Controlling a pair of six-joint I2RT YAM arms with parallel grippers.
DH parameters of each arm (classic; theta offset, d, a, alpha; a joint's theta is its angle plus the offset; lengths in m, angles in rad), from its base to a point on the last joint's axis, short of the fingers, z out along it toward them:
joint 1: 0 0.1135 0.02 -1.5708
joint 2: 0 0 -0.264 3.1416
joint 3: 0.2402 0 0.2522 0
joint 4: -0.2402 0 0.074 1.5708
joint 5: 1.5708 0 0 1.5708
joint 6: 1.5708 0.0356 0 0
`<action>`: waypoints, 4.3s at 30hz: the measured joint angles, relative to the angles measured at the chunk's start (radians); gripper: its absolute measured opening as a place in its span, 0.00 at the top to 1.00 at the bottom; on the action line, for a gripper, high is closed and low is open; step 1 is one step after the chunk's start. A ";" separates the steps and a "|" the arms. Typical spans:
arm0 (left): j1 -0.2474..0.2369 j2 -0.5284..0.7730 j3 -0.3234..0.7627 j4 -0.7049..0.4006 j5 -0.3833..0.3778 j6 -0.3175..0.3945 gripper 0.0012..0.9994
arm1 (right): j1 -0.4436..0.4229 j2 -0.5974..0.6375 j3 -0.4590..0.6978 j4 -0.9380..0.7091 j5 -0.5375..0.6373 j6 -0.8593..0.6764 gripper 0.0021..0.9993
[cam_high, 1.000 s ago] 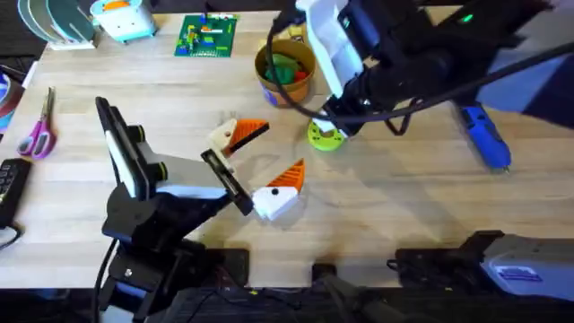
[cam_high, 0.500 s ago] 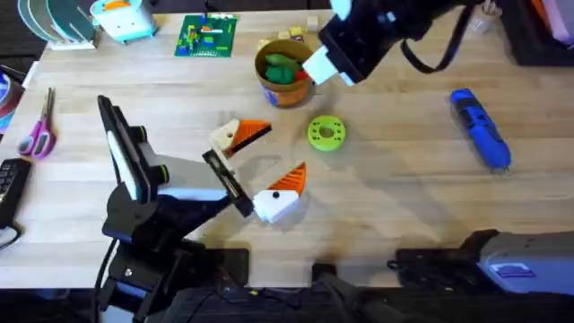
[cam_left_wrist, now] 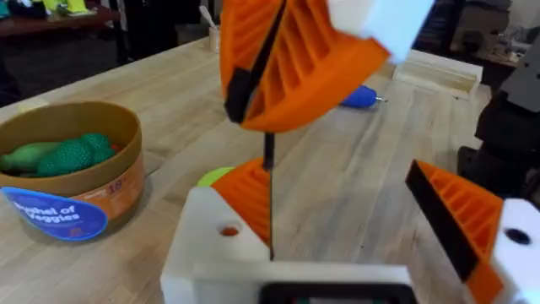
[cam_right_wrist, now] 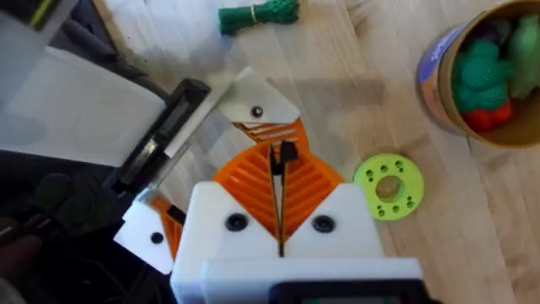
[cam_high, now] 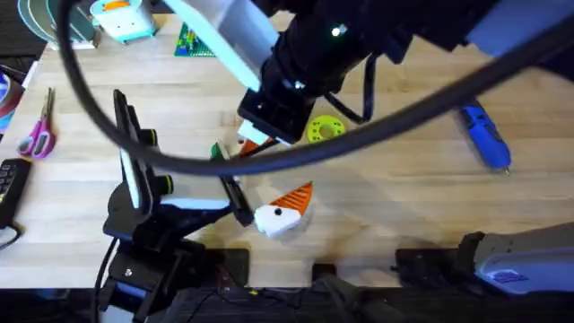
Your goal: Pick up the gripper from the table and insert it into the empty holder that is missing its gripper. Then pick up a screw, insert it into the mounting hole, and use the screwdriver to tighten it. Finally, clean up the table by picking up the vegetable and placing it into the bucket.
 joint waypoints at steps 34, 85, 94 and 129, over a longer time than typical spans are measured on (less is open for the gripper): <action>0.000 0.000 0.000 -0.003 0.028 0.009 0.01 | 0.039 0.099 0.008 0.066 0.000 -0.009 1.00; 0.000 0.000 0.000 -0.002 0.028 0.017 0.99 | -0.296 -0.245 0.059 -0.315 0.004 -0.016 0.02; 0.000 0.000 0.000 -0.002 0.028 0.017 0.99 | -0.320 -0.230 0.059 -0.334 0.003 -0.012 0.02; 0.000 0.000 0.000 -0.002 0.028 0.017 0.99 | -1.299 -0.107 -0.305 -0.150 0.098 -0.448 0.02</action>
